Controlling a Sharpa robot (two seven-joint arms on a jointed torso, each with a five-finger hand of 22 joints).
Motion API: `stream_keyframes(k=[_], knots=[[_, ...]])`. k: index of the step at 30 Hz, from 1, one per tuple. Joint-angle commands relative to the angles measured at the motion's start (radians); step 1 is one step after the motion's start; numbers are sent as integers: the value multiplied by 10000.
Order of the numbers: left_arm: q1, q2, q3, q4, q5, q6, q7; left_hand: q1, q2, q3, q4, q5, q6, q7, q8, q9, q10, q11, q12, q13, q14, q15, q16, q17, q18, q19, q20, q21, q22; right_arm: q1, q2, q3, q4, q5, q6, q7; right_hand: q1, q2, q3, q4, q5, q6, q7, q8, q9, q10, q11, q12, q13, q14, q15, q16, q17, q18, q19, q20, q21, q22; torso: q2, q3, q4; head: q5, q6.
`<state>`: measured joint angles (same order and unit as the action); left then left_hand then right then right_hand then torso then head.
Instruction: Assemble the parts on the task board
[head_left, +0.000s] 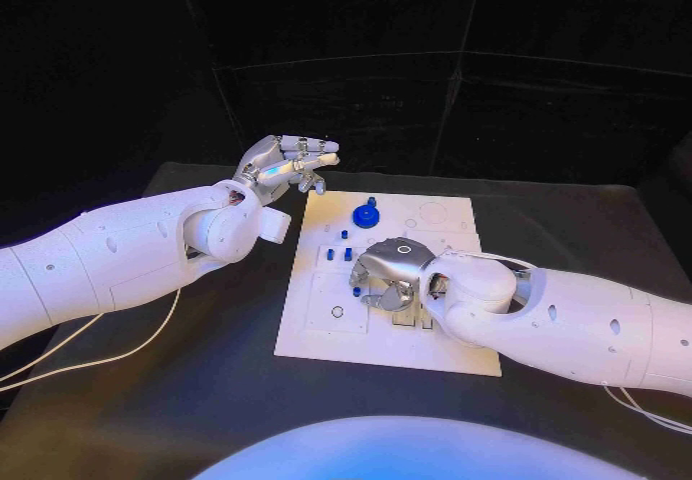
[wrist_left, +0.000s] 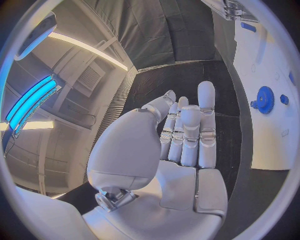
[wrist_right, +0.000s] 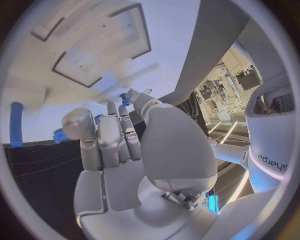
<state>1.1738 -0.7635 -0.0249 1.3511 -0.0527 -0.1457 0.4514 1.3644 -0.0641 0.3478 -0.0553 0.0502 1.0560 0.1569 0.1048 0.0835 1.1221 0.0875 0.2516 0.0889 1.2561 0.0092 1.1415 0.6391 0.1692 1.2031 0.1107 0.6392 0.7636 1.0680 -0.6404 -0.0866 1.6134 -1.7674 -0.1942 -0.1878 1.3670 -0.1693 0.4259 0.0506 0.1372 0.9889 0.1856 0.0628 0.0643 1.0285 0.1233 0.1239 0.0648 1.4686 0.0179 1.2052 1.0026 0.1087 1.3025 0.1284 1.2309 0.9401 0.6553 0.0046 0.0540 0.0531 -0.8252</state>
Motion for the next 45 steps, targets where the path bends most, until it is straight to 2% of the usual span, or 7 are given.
stream_keyframes(k=[1,7,12,15,19,29,45], knots=[[15,-22,8,5,37,122,11,39,-2,-20,-61,33,-6,39,58,-7,-63,25,63,11,-57,-13,-62,-9,138,-52,-22,-63,-8,16,-289,8,335,87,-827,-59,-95,1,-97,14,70,-61,-16,10,16,-11,-51,100,12,-4,60,-66,-34,125,-4,-4,-53,15,-5,-3,-10,-4,11],[15,-50,7,13,37,126,-2,39,-2,-20,-61,33,-6,39,58,-7,-63,25,63,11,-57,-13,-62,-9,138,-52,-22,-63,-8,98,-1134,49,1098,559,-1280,-341,-81,75,-202,35,150,53,-29,57,43,102,-80,264,27,13,38,-69,-66,120,46,-19,-52,29,-14,-8,-8,-63,77],[15,-88,7,15,37,126,-11,39,-2,-20,-61,33,-6,39,58,-7,-63,25,63,11,-57,-13,-62,-9,138,-52,-22,-63,-8,331,-1868,347,1509,1063,-1210,-679,-58,73,-251,30,148,79,-108,53,43,160,-125,343,26,26,10,-53,-59,117,75,-38,-45,48,-5,-7,-25,-197,175],[15,-89,6,13,37,135,-11,39,-2,-20,-61,33,-6,39,58,-7,-63,25,63,11,-57,-13,-62,-9,138,-52,-22,-63,-8,546,-2220,489,1508,1218,-1075,-858,-63,-9,-352,21,111,12,-150,17,28,119,-152,368,12,23,-14,-77,-103,123,70,-59,-74,7,-12,-9,-20,-288,247],[16,-65,4,5,37,145,-15,36,-2,-27,-61,32,-17,46,55,-11,-77,30,70,11,-67,-9,-70,-30,136,-51,-20,-76,-17,756,-2472,574,1191,1346,-876,-919,-54,-99,-709,50,9,-259,-124,-3,11,-180,-125,363,-11,-18,-7,-222,-326,143,15,-70,-216,-183,0,-12,-5,-391,309],[14,-16,-38,0,37,165,-18,36,-2,-27,-61,32,-17,46,55,-11,-77,30,70,11,-67,-9,-70,-30,136,-51,-20,-76,-17,874,-2406,612,573,1453,-161,-839,141,-28,-1101,80,7,-381,-141,6,20,-418,-127,431,4,-44,-1,-351,-520,172,-23,-56,-366,-370,5,-2,7,-457,324],[13,10,-49,-28,37,162,-42,35,5,-29,-60,33,-14,45,59,-10,-76,30,79,13,-69,-7,-70,-33,136,-51,-18,-83,-22,855,-2105,587,459,1281,988,-989,281,186,-1260,171,134,-141,-167,84,55,-120,-173,728,17,-21,-38,-359,-559,168,43,-86,-396,-378,0,1,8,-413,257]])
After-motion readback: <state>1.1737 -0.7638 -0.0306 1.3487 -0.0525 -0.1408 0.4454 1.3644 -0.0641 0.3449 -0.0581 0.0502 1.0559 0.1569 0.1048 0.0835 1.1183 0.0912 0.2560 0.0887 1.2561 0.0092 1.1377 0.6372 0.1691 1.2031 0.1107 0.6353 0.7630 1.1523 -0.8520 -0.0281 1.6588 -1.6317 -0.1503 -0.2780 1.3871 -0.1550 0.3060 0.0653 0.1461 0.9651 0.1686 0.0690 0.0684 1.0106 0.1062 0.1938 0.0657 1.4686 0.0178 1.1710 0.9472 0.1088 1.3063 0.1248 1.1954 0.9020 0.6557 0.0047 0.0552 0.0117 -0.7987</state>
